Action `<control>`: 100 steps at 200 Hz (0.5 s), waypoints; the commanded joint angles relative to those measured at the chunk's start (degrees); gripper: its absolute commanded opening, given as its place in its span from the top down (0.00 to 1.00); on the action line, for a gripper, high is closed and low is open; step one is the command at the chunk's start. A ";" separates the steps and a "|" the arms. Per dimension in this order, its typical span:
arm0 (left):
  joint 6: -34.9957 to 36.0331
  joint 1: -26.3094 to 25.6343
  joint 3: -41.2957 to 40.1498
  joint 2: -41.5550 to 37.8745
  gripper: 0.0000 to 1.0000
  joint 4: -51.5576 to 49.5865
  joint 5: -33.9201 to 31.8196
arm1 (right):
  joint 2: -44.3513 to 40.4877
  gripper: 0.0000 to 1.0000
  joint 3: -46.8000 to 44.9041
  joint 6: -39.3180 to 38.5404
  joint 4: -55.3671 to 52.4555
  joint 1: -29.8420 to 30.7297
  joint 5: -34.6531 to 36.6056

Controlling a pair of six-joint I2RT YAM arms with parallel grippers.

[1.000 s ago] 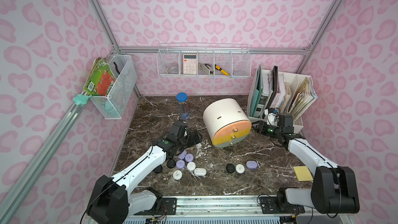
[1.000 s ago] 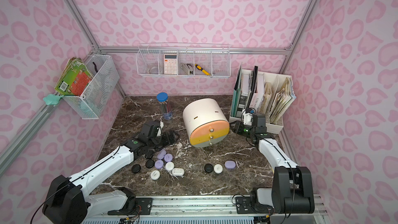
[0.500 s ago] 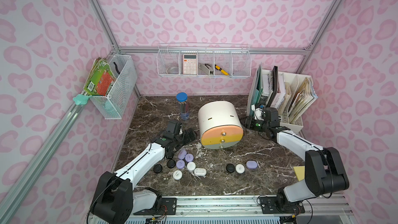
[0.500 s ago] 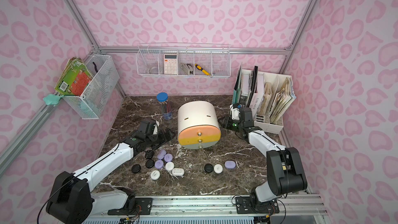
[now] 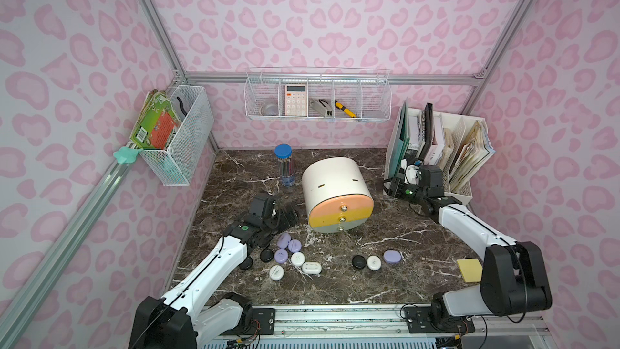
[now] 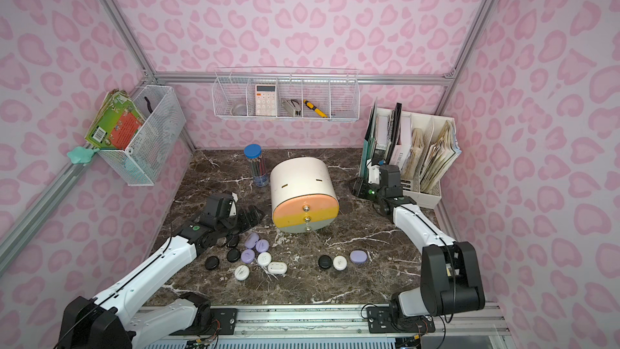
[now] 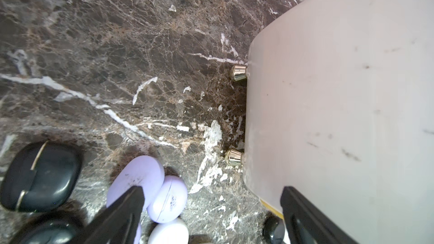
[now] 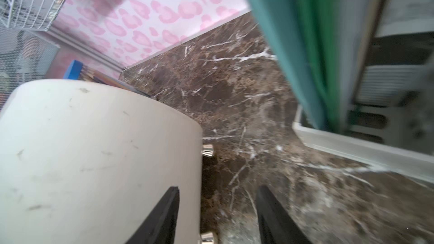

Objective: Put the bluetooth earphones in the drawer according to color
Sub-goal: Adjust the storage box at the center of the board.

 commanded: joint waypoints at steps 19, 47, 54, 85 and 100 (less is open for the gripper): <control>0.77 0.17 -0.12 -1.25 0.04 -2.14 -0.33 | -10.52 0.44 -8.98 -3.73 -5.36 1.20 -1.30; 0.68 0.26 0.89 -0.32 0.04 -0.98 0.44 | -14.73 0.43 -14.67 -3.28 -4.09 4.90 -6.09; 0.70 0.29 1.04 -0.09 0.04 -0.70 0.58 | -15.03 0.43 -15.40 -3.10 -3.37 5.79 -7.24; 0.59 0.67 1.55 0.96 0.04 0.17 1.02 | -12.38 0.43 -15.98 -2.46 0.20 7.72 -10.15; 0.32 0.70 1.20 1.05 0.04 0.63 1.28 | -9.95 0.43 -15.18 -1.74 2.85 8.54 -10.28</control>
